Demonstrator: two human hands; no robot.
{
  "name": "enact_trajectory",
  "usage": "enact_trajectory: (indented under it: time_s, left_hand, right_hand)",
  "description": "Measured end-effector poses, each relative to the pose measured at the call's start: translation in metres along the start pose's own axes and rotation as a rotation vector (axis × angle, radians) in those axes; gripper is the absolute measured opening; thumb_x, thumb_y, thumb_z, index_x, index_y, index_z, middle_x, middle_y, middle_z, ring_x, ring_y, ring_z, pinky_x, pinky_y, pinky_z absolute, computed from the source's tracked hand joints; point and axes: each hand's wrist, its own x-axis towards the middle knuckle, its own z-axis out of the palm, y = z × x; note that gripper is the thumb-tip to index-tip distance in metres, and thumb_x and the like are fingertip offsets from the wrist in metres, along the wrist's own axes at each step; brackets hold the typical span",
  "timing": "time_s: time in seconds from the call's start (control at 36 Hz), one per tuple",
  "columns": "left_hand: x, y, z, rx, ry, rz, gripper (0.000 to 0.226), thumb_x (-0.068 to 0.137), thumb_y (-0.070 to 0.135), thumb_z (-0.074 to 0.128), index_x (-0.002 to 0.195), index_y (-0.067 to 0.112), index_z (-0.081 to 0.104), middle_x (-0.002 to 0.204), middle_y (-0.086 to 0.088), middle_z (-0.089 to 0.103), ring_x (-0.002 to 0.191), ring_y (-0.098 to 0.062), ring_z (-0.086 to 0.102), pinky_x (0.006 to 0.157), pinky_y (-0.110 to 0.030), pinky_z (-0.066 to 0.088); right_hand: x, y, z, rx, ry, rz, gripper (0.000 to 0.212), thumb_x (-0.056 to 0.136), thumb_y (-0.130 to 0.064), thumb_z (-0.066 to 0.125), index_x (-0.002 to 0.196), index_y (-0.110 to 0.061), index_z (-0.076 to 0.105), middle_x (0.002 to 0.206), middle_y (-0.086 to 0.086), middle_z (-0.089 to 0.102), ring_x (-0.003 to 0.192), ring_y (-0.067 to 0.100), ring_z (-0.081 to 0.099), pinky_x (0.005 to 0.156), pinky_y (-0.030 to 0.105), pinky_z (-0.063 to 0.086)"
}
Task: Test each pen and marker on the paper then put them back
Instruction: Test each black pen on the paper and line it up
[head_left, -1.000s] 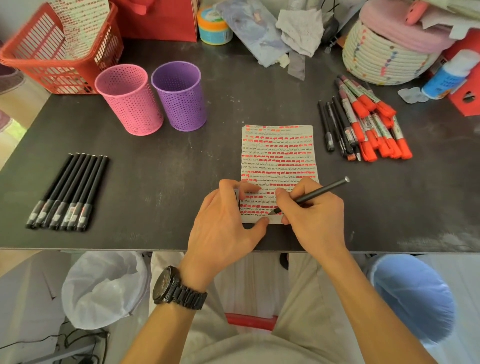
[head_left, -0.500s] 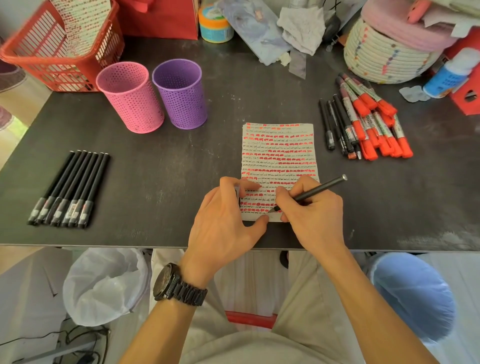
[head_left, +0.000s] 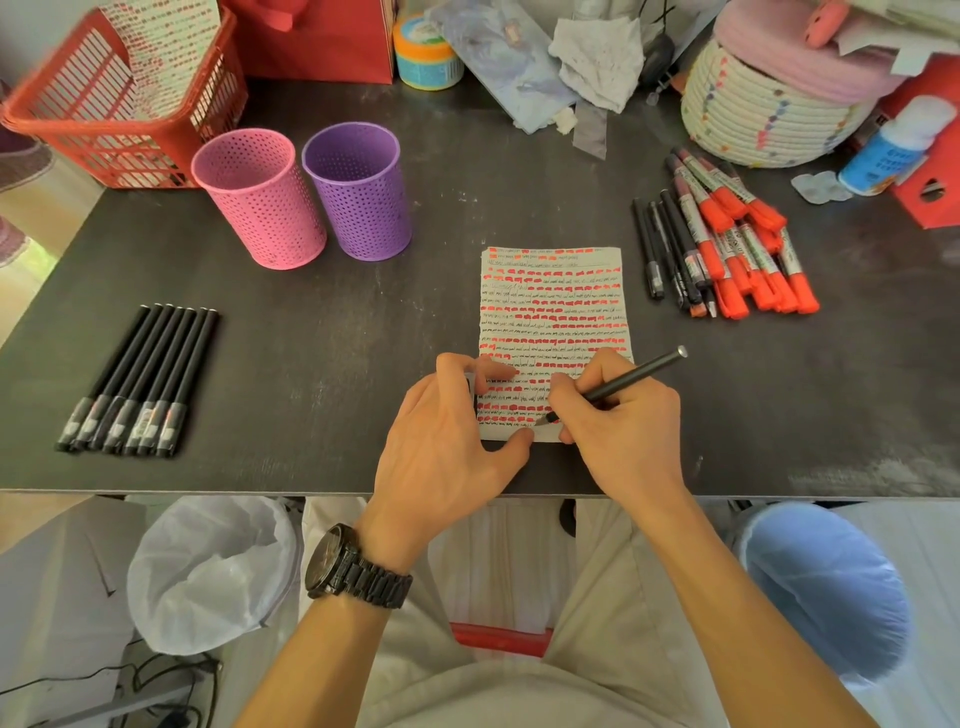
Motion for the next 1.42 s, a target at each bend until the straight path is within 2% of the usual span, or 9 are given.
enact_trajectory:
  time_s: [0.33, 0.5, 0.67, 0.83, 0.94, 1.08, 1.22, 1.31, 1.42]
  left_hand:
    - [0.001, 0.001, -0.002, 0.010, -0.007, 0.010, 0.056, 0.080, 0.045, 0.075, 0.118, 0.035, 0.034, 0.117, 0.024, 0.051, 0.097, 0.010, 0.035, 0.089, -0.021, 0.039]
    - [0.000, 0.000, -0.002, 0.004, -0.021, 0.021, 0.059, 0.081, 0.045, 0.076, 0.113, 0.047, 0.026, 0.116, 0.028, 0.050, 0.098, 0.008, 0.037, 0.084, -0.018, 0.037]
    - [-0.001, 0.000, -0.002, -0.031, -0.013, 0.010, 0.060, 0.079, 0.041, 0.076, 0.109, 0.050, 0.025, 0.120, 0.025, 0.056, 0.104, -0.005, 0.047, 0.079, -0.025, 0.041]
    - [-0.001, -0.001, -0.001, -0.028, -0.010, 0.036, 0.063, 0.079, 0.039, 0.077, 0.103, 0.048, 0.021, 0.122, 0.019, 0.060, 0.098, -0.006, 0.047, 0.071, -0.019, 0.036]
    - [-0.001, -0.001, -0.002, -0.011, -0.020, 0.028, 0.061, 0.080, 0.040, 0.078, 0.105, 0.047, 0.022, 0.121, 0.019, 0.058, 0.098, -0.005, 0.048, 0.073, -0.021, 0.038]
    - [0.000, -0.001, -0.002, -0.001, -0.029, 0.026, 0.060, 0.080, 0.043, 0.077, 0.108, 0.047, 0.023, 0.122, 0.020, 0.058, 0.099, -0.003, 0.049, 0.072, -0.017, 0.038]
    - [0.001, -0.001, -0.002, -0.006, -0.026, 0.024, 0.058, 0.081, 0.043, 0.076, 0.105, 0.045, 0.023, 0.122, 0.020, 0.060, 0.100, -0.006, 0.055, 0.075, -0.021, 0.047]
    - [0.001, -0.001, -0.003, -0.001, -0.027, 0.023, 0.059, 0.081, 0.044, 0.076, 0.106, 0.046, 0.023, 0.123, 0.020, 0.059, 0.100, -0.003, 0.053, 0.076, -0.017, 0.043]
    - [0.000, 0.000, -0.003, -0.005, -0.028, 0.026, 0.058, 0.082, 0.045, 0.075, 0.108, 0.045, 0.024, 0.123, 0.020, 0.059, 0.101, -0.003, 0.053, 0.078, -0.018, 0.044]
  right_hand:
    - [-0.005, -0.016, -0.005, 0.111, 0.050, 0.004, 0.023, 0.095, -0.044, 0.059, 0.079, -0.028, 0.059, 0.064, -0.010, 0.069, 0.056, 0.005, 0.066, 0.054, 0.016, 0.051]
    - [-0.026, -0.029, -0.028, 0.290, -0.032, 0.030, 0.011, 0.100, -0.023, 0.055, 0.103, -0.015, 0.062, 0.088, 0.001, 0.076, 0.059, 0.013, 0.065, 0.056, 0.017, 0.049]
    - [-0.042, -0.040, -0.062, 0.518, -0.136, 0.213, 0.034, 0.086, -0.042, 0.065, 0.071, -0.012, 0.071, 0.054, 0.010, 0.058, 0.043, 0.014, 0.044, 0.047, 0.020, 0.037]
    - [-0.045, -0.031, -0.085, -0.012, -0.533, 0.094, 0.056, 0.089, -0.065, 0.052, 0.058, -0.023, 0.073, 0.054, -0.005, 0.052, 0.054, 0.006, 0.047, 0.061, 0.015, 0.038]
    - [-0.043, -0.027, -0.084, -0.245, -0.855, 0.177, 0.035, 0.083, -0.067, 0.062, 0.075, -0.035, 0.075, 0.061, -0.010, 0.061, 0.055, 0.002, 0.055, 0.059, 0.022, 0.046]
    - [-0.047, -0.021, -0.066, -0.347, -0.360, -0.054, 0.026, 0.078, -0.059, 0.073, 0.073, -0.033, 0.070, 0.068, -0.019, 0.067, 0.061, 0.001, 0.060, 0.059, 0.011, 0.044]
    - [-0.045, -0.022, -0.064, -0.195, -0.661, 0.096, 0.031, 0.074, -0.063, 0.074, 0.076, -0.032, 0.072, 0.065, -0.013, 0.070, 0.059, 0.001, 0.064, 0.058, 0.013, 0.047]
    - [-0.039, -0.019, -0.059, -0.439, -0.413, -0.041, 0.030, 0.079, -0.057, 0.074, 0.069, -0.029, 0.068, 0.064, -0.018, 0.065, 0.057, 0.004, 0.059, 0.054, 0.013, 0.042]
    - [-0.034, -0.023, -0.055, -0.052, -0.302, 0.055, 0.021, 0.078, -0.055, 0.075, 0.072, -0.035, 0.073, 0.054, -0.010, 0.064, 0.045, 0.005, 0.057, 0.050, 0.012, 0.043]
